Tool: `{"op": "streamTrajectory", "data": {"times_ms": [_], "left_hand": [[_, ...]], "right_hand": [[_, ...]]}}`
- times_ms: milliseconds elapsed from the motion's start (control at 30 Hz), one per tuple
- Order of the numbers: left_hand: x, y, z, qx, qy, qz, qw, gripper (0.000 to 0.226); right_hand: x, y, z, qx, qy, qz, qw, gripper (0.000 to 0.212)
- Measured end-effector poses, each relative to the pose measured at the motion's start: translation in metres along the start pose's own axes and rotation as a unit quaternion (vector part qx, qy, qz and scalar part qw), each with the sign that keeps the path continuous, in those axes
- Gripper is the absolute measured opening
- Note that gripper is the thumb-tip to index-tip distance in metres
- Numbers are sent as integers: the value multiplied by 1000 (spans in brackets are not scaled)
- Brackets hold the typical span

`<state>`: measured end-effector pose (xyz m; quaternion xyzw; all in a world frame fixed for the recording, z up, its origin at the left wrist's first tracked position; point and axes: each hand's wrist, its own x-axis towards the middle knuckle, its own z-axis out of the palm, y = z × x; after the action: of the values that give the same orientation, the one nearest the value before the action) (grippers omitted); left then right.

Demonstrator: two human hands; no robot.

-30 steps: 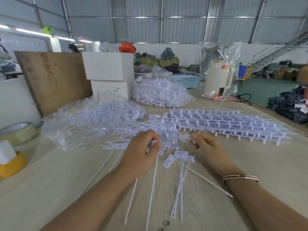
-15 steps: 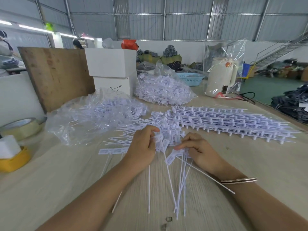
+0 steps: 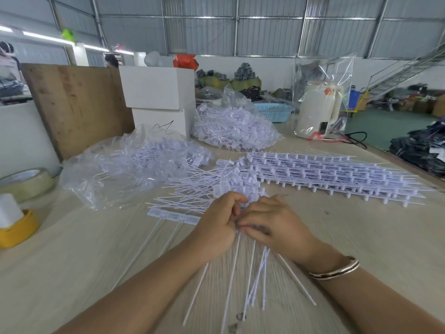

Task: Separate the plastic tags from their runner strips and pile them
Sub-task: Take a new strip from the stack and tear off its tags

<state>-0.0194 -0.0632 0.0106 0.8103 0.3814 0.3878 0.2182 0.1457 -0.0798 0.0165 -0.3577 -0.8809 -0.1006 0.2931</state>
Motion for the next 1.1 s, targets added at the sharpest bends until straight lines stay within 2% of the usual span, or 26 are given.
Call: {"op": "streamTrajectory", "data": {"times_ms": [67, 133, 233, 300, 467, 600, 700, 833, 967, 1033, 1100], "left_hand": [[-1, 2, -1, 18, 4, -4, 1000, 48], [0, 2, -8, 107, 12, -15, 994, 44], [0, -4, -24, 330, -33, -46, 942, 28], [-2, -5, -29, 365, -62, -66, 927, 20], [-1, -10, -32, 370, -85, -31, 925, 12], [0, -12, -36, 319, -129, -18, 939, 6], [1, -10, -40, 249, -129, -30, 959, 13], [2, -7, -42, 137, -111, -46, 983, 21], [-1, -5, -31, 76, -119, -27, 990, 16], [-1, -6, -27, 67, -128, -39, 989, 13], [0, -9, -27, 80, -129, -41, 988, 19]], "right_hand": [[-1, -1, 2, -11, -32, -13, 999, 9], [-1, 0, 3, -6, -54, -5, 999, 10], [-2, 2, 3, -5, -52, 15, 999, 11], [-1, 3, 3, 0, -52, 26, 998, 10], [-3, 7, 4, 19, -70, 60, 996, 19], [-3, 13, 4, 52, -80, 77, 992, 29], [-6, 21, 2, 72, -94, 97, 988, 39], [-5, 16, -1, 64, -44, 71, 994, 50], [0, 6, -2, 2, 29, -25, 999, 28], [0, 6, -4, -7, 66, -31, 997, 25], [-2, 8, -3, -20, 79, -27, 996, 24]]}}
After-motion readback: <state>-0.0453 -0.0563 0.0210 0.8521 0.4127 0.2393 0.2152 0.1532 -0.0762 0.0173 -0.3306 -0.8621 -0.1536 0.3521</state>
